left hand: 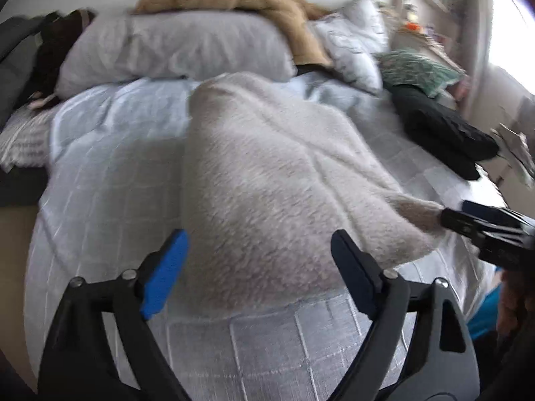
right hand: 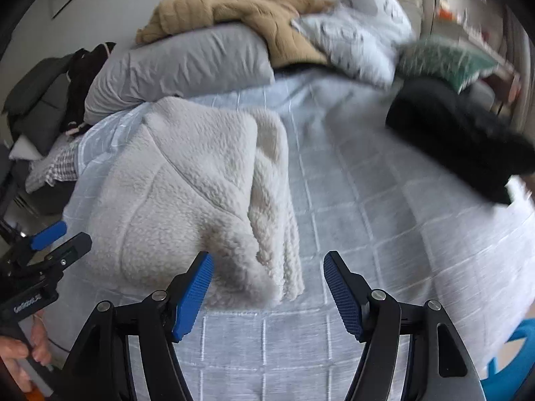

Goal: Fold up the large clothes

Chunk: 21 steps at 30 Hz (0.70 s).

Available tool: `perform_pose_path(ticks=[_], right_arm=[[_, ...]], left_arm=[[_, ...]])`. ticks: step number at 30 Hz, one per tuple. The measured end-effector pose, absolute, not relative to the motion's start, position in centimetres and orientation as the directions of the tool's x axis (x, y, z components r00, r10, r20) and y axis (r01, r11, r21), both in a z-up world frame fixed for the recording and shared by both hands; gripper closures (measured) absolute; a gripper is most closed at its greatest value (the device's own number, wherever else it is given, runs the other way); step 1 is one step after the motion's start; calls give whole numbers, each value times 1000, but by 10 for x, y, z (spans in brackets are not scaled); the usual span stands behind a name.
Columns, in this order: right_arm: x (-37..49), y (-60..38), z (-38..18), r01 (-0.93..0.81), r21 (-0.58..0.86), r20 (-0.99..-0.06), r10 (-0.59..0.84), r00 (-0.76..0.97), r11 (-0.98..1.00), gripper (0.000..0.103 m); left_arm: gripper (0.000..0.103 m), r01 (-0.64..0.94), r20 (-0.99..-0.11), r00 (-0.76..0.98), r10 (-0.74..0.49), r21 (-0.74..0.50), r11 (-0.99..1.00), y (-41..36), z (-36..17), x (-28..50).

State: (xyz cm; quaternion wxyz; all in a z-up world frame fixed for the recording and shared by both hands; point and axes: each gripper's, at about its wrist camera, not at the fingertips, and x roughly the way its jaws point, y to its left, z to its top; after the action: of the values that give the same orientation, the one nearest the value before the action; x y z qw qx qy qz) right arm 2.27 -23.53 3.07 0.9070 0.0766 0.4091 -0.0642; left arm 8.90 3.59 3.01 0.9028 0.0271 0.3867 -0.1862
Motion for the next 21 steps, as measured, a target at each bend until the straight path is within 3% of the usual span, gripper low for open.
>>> perform_pose_path(ticks=[8, 21], right_arm=[[-5, -210, 45, 210, 6, -681, -150, 717, 978, 18], [-19, -186, 9, 204, -92, -762, -201, 616, 975, 16]], left_arm=[[8, 224, -785, 587, -198, -78, 972, 45, 15, 67], [7, 180, -804, 581, -127, -26, 983, 45, 4, 41]])
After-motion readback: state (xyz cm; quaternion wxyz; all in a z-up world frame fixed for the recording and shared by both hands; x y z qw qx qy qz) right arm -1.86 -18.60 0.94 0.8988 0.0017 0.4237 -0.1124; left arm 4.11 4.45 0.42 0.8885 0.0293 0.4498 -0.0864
